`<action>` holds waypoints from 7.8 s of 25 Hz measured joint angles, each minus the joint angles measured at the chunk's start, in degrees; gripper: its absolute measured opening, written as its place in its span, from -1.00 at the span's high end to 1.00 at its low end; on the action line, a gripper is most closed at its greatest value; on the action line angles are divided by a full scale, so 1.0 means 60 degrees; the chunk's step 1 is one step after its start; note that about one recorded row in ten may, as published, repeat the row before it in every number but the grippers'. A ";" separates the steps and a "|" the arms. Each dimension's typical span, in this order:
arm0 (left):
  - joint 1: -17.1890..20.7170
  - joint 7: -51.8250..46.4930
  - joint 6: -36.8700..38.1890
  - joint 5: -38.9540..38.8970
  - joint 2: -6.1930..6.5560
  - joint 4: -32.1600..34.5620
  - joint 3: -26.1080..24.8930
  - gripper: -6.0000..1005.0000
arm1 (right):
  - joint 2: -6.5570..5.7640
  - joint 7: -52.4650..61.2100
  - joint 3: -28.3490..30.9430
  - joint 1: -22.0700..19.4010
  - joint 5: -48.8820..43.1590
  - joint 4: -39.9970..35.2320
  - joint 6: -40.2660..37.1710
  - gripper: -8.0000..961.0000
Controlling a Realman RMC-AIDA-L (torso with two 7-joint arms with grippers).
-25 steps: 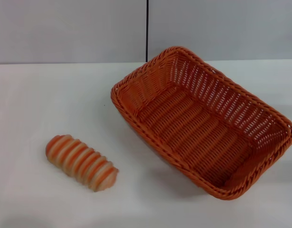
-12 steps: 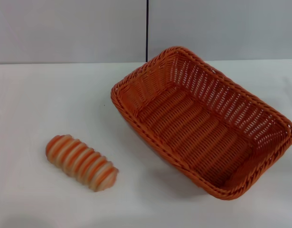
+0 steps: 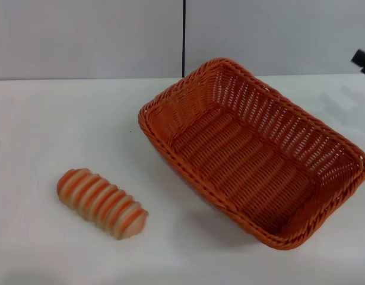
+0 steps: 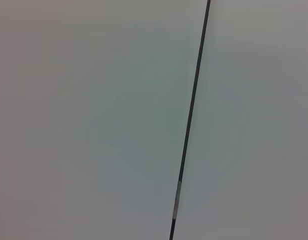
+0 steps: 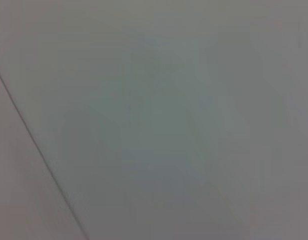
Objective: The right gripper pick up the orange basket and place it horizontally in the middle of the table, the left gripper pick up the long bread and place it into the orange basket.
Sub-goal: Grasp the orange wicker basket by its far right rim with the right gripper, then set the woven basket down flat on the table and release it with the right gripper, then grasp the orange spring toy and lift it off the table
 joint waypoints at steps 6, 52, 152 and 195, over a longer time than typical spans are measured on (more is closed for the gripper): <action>-0.0046 0.0000 -0.0148 0.0000 -0.0001 0.0000 0.0000 -0.61 | 0.0023 0.4038 -0.1331 0.0005 -0.2172 -0.2626 -0.0179 -0.35; 0.0608 0.0122 -0.0398 0.0020 0.0018 0.0232 0.0040 -0.57 | -0.0764 0.7821 -0.2764 0.3522 -0.7010 -0.0759 0.0314 -0.22; 0.1787 0.0688 0.0965 0.0086 0.0017 0.0161 0.0103 -0.47 | 0.0044 -0.5115 -0.3923 0.4812 -0.4647 0.0839 -0.1236 0.60; 0.2055 -0.6871 0.0629 0.2497 0.0261 0.4771 0.2294 -0.43 | 0.0122 -0.4429 -0.5347 -0.0585 0.3776 -0.2780 -0.0647 -0.41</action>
